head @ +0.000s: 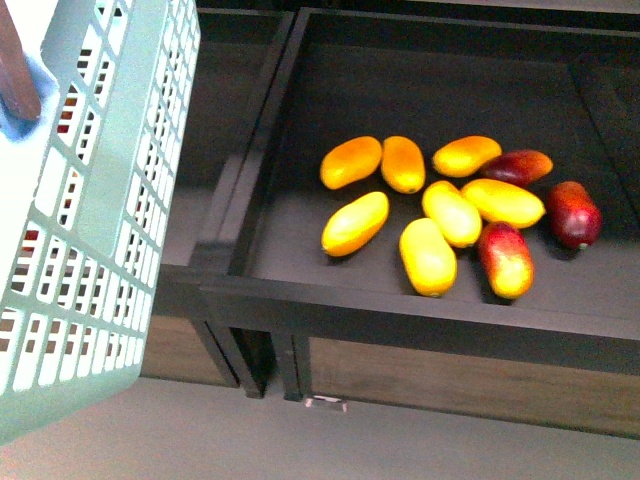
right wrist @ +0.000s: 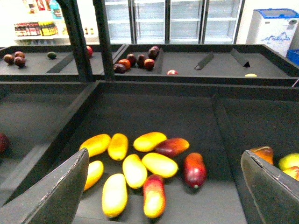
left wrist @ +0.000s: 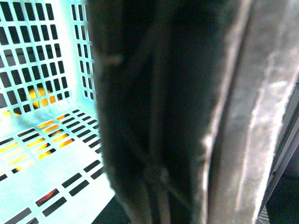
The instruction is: Pick mango and avocado into basket
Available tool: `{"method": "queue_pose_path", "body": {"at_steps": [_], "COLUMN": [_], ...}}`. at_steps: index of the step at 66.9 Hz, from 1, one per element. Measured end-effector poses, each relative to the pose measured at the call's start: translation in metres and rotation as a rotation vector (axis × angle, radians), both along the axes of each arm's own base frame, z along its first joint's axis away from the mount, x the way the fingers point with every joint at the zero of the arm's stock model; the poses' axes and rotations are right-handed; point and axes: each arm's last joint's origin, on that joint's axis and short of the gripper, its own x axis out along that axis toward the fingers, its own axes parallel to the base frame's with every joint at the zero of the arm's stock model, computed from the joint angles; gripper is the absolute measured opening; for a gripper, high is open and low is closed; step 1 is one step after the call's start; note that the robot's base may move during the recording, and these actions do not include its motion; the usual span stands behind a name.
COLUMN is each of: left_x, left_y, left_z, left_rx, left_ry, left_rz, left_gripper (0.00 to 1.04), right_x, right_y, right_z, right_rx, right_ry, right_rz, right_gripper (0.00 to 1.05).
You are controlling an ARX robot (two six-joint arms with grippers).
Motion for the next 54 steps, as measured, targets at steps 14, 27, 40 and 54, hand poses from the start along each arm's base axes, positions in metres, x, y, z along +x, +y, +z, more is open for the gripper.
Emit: {"method": "queue_pose_path", "body": {"at_steps": [14,27,40,54], "left_x": [0.0,0.0001,0.0004,0.0004], "left_y": [-0.0001,0.0,0.0,-0.0001], "left_z": [0.0,-0.0001,-0.0004,-0.0004], "left_rx": [-0.001,0.0,0.0,-0.002], "left_ry": [0.0,0.0,0.002,0.002], "left_rz": [-0.002,0.0,0.0,-0.001], "left_gripper": [0.15,0.15,0.15,0.15], "right_x": [0.0,-0.0001,-0.0001,-0.0001], "right_y": [-0.0001,0.0,0.0,0.0001], "right_z": [0.0,0.0001,0.0001,0.0001], "right_rx": [0.0,0.0,0.0,0.0], "right_ry": [0.0,-0.001,-0.002,-0.001], "right_rz": [-0.002,0.0,0.0,0.002], "right_gripper": [0.96,0.96,0.96,0.96]}}
